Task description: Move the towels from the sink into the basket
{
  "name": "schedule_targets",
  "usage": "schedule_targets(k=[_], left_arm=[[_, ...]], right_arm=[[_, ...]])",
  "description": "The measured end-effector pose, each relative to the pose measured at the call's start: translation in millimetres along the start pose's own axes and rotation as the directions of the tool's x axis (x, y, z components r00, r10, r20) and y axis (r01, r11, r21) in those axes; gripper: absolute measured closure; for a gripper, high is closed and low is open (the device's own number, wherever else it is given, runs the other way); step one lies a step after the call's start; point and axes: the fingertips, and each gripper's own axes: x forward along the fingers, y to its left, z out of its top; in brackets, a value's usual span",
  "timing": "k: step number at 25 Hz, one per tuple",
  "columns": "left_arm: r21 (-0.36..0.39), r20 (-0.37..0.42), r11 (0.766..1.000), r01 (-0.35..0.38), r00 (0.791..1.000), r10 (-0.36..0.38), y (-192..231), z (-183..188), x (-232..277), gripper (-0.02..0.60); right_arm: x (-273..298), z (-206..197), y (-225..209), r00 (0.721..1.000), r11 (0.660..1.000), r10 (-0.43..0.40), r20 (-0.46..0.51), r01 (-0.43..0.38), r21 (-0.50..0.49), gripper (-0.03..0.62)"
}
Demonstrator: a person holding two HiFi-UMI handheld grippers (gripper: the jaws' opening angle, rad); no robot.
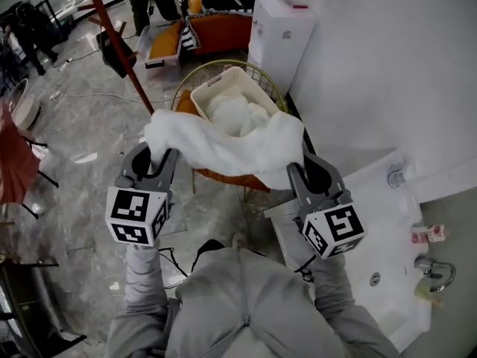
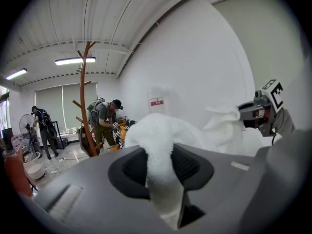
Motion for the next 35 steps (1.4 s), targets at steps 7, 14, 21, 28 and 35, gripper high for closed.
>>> schedule_targets(k=[7,14,21,28,35], left_arm=[[0.011,-0.002,0.999,0.049,0.999,-0.049,7.9,15.2,65.1,0.408],[0.03,-0.034,0.989,0.142,0.989,-0.141,26.9,9.0,148.5,0.408],[0.059,-0.067,0.963,0.265,0.963,-0.261,38.2,9.2,240.8,0.407],[0.051,-0.17,0.91,0.411,0.902,-0.397,22.9,-36.0,323.0,0.403],[0.025,-0.308,0.842,0.538,0.806,-0.506,-13.1,-92.8,370.3,0.393]], right_arm=[[43.0,-1.8,-30.6,1.0,1.0,-0.011,-0.015,0.012,0.015,0.537],[103.9,-14.2,-56.8,0.996,0.997,-0.07,-0.06,0.072,0.04,0.536],[173.6,-31.4,-82.8,0.986,0.985,-0.126,-0.114,0.138,0.105,0.536],[230.9,-79.0,-97.4,0.964,0.97,-0.156,-0.214,0.19,0.15,0.536],[256.2,-168.3,-98.1,0.895,0.945,-0.163,-0.416,0.263,0.196,0.534]])
